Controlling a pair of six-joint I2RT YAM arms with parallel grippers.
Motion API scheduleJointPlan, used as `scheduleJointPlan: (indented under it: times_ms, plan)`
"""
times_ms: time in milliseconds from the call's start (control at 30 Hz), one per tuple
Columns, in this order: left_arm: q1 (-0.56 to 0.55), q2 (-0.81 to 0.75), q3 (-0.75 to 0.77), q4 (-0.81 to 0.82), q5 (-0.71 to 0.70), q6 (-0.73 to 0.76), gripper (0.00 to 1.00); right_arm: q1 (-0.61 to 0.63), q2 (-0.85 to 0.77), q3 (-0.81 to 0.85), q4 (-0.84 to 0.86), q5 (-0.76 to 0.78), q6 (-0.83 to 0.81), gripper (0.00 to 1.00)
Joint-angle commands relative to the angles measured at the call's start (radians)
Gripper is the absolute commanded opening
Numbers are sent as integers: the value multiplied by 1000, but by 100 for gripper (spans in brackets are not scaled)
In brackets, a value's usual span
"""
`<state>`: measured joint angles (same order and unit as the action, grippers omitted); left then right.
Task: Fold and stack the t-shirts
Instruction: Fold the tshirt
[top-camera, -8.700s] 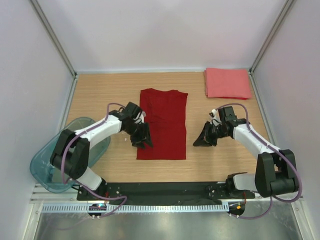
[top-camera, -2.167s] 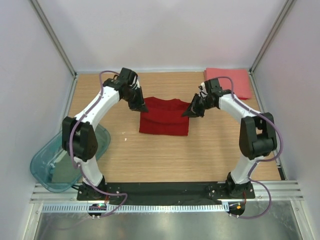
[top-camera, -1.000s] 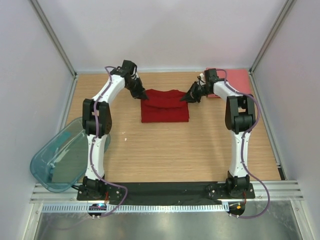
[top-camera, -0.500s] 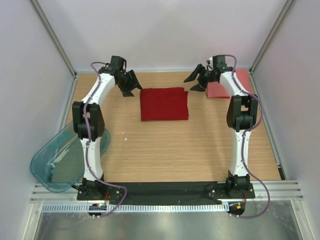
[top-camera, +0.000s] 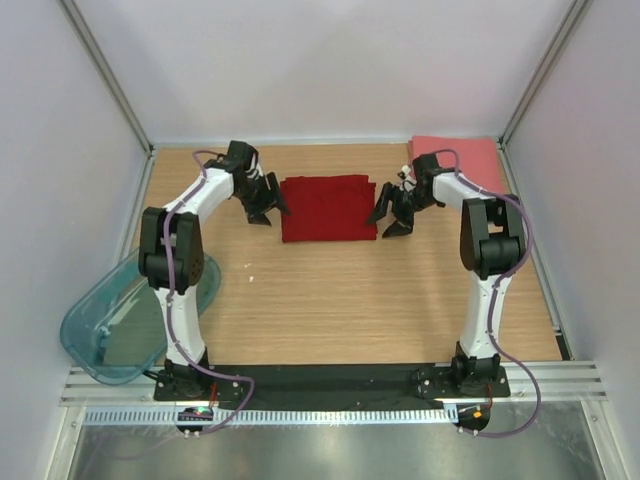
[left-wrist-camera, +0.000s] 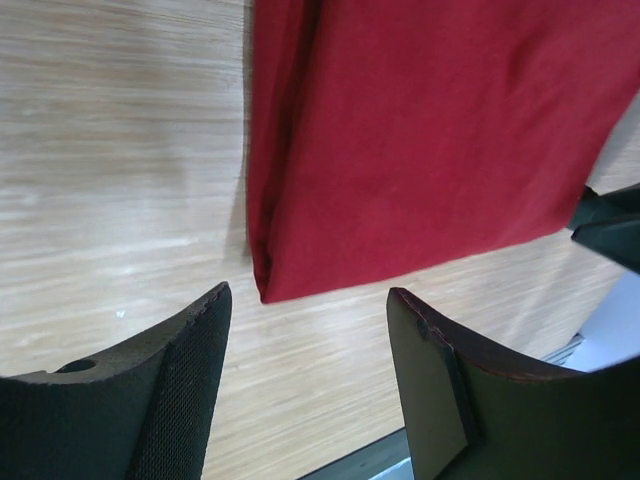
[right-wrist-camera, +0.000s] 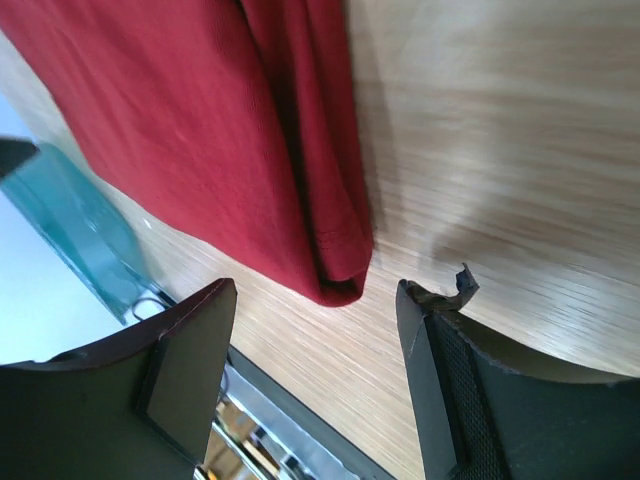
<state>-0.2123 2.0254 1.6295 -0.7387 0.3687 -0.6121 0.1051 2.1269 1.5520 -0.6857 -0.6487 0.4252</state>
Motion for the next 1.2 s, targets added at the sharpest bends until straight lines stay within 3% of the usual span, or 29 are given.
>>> scheduleJointPlan:
  times_ms: [0,100,300,400,433,467,533,567,767,800,867,900,933,1000,1067,1167]
  plan:
    - [-18,42,1,56,27,40,65,28,-30,-33,87,4,-32,71]
    - [-22,85,4,68,39,40,63,47,-15,-50,104,15,-29,68]
    - [-36,114,-10,93,53,49,45,59,-8,-95,163,41,0,56]
    - [-42,110,-36,93,62,51,29,61,-15,-116,167,64,0,40]
    - [-44,111,-42,91,71,52,17,61,-18,-124,169,66,0,28]
    - [-48,110,-59,91,72,54,11,59,-19,-136,161,64,-6,11]
    - [-56,95,-82,87,72,55,0,61,-30,-165,152,73,-6,2]
    - [-61,84,-115,85,69,52,0,62,-56,-179,132,84,-5,1]
    - [-134,-111,-318,41,32,19,0,73,-291,-401,32,110,20,1]
    - [-145,-151,-409,42,30,6,0,77,-330,-435,23,110,24,1]
    - [-174,-278,-482,38,18,-24,19,94,-421,-530,0,132,29,4]
    - [-182,-316,-532,26,-3,-32,32,97,-499,-555,-11,142,32,10]
    - [-188,-359,-548,9,-8,-38,46,96,-531,-573,-27,180,30,28]
    - [-190,-456,-548,-63,-39,-29,52,96,-590,-590,-84,219,8,35]
    - [-190,-525,-499,-138,-99,1,53,96,-642,-561,-132,266,-40,47]
    - [-188,-568,-448,-93,-59,-1,43,96,-662,-518,-130,250,-68,61]
